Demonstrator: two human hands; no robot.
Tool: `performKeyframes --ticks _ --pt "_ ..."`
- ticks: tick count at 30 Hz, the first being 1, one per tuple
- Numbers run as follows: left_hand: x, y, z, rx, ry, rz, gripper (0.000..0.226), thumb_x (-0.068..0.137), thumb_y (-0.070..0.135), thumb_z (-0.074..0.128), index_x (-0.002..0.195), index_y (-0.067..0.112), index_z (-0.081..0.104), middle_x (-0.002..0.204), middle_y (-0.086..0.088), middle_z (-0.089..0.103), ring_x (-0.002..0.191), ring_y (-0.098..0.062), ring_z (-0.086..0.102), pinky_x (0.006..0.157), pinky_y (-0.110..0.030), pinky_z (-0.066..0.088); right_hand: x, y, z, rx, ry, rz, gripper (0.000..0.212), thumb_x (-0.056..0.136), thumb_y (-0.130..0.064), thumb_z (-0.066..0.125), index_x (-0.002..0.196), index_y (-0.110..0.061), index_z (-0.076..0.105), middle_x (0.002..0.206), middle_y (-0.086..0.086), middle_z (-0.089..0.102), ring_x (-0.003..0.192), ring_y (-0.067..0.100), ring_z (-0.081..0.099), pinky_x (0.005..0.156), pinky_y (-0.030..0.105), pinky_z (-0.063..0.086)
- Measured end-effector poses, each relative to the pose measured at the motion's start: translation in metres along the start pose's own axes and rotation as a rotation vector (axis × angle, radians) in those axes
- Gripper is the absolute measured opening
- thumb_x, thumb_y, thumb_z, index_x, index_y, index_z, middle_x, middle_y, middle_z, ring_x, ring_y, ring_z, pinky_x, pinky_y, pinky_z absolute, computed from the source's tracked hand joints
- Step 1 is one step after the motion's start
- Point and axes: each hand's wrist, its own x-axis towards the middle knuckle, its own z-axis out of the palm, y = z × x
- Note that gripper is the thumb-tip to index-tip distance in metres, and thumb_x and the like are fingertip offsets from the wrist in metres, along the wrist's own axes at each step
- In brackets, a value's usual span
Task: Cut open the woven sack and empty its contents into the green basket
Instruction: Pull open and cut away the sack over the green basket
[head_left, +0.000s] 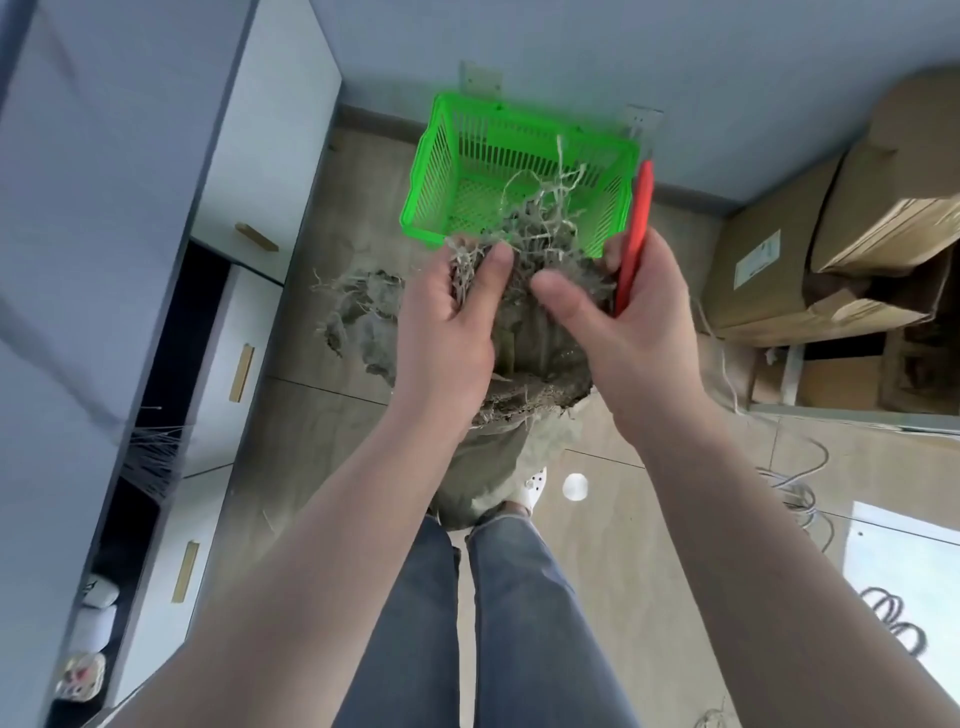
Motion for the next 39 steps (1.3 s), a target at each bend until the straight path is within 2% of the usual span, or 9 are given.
performKeyframes --ticks 9,13,17,19,21,23,27,33,39 --pt "0.015 -0.019 -0.024 0.552 -0.172 0.423 0.062 0.091 0.057 0.043 0.1 0.001 0.07 0.068 -0.011 0.068 0.057 -0.026 0.061 0.054 -0.031 0.042 0.009 0.003 -0.02 -0.051 -0.241 0.075 0.048 0.071 -0.023 0.085 0.078 -0.027 0.038 0.07 -0.009 0.031 0.062 0.009 0.029 0.064 0.03 0.032" --pt "0.01 -0.01 -0.028 0.371 -0.37 0.232 0.033 0.086 0.057 0.044 0.083 0.031 0.062 0.058 0.007 0.057 0.052 -0.002 0.052 0.052 -0.02 0.039 0.016 0.012 -0.028 0.052 -0.298 0.194 0.057 0.052 -0.049 0.091 0.077 -0.031 0.042 0.076 0.007 0.028 0.069 0.03 0.031 0.073 0.048 0.037" --pt "0.012 -0.004 -0.038 0.257 -0.577 0.086 0.024 0.065 0.053 0.07 0.084 0.042 0.06 0.073 0.03 0.065 0.072 0.016 0.061 0.064 -0.002 0.04 0.014 0.02 -0.034 0.28 -0.541 0.335 0.064 0.045 -0.031 0.096 0.082 -0.021 0.045 0.074 0.002 0.048 0.072 0.02 0.053 0.073 0.034 0.053" --pt "0.016 -0.007 -0.043 0.269 -0.629 0.101 0.03 0.064 0.052 0.07 0.091 0.043 0.063 0.08 0.036 0.065 0.08 0.02 0.06 0.07 0.0 0.039 0.014 0.02 -0.033 0.184 -0.619 0.304 0.066 0.042 -0.033 0.096 0.084 -0.019 0.047 0.085 0.009 0.055 0.084 0.024 0.058 0.09 0.054 0.053" --pt "0.019 -0.008 -0.045 0.289 -0.662 0.108 0.039 0.068 0.053 0.066 0.103 0.034 0.066 0.094 0.029 0.067 0.089 0.017 0.059 0.08 -0.006 0.04 0.017 0.019 -0.035 0.147 -0.62 0.291 0.063 0.041 -0.037 0.096 0.083 -0.022 0.051 0.089 0.012 0.057 0.089 0.028 0.061 0.095 0.06 0.048" --pt "0.021 -0.01 -0.045 0.327 -0.698 0.101 0.044 0.073 0.053 0.061 0.107 0.024 0.065 0.098 0.021 0.067 0.091 0.007 0.061 0.083 -0.016 0.042 0.02 0.021 -0.037 0.147 -0.595 0.282 0.058 0.04 -0.037 0.096 0.077 -0.028 0.052 0.078 0.002 0.055 0.08 0.022 0.059 0.086 0.048 0.053" --pt "0.022 -0.01 -0.048 0.308 -0.763 0.053 0.031 0.078 0.052 0.055 0.083 0.022 0.058 0.062 0.023 0.059 0.056 0.009 0.05 0.059 -0.014 0.037 0.02 0.024 -0.036 0.197 -0.559 0.283 0.055 0.04 -0.036 0.096 0.071 -0.032 0.05 0.07 -0.007 0.04 0.069 0.017 0.042 0.073 0.035 0.038" --pt "0.018 -0.018 -0.055 0.251 -0.791 0.026 0.029 0.082 0.049 0.053 0.092 0.023 0.063 0.087 0.001 0.072 0.082 -0.016 0.067 0.082 -0.035 0.049 0.021 0.016 -0.039 0.038 -0.651 0.267 0.051 0.057 -0.022 0.09 0.076 -0.025 0.043 0.067 -0.013 0.025 0.057 0.005 0.027 0.056 0.019 0.025" --pt "0.012 -0.029 -0.042 -0.113 -0.676 -0.196 0.025 0.071 0.045 0.075 0.082 0.023 0.072 0.085 0.003 0.072 0.082 -0.013 0.067 0.087 -0.032 0.05 0.019 0.02 -0.03 0.124 -0.567 0.326 0.053 0.049 -0.03 0.091 0.081 -0.022 0.048 0.069 -0.011 0.036 0.066 0.009 0.037 0.078 0.034 0.032"
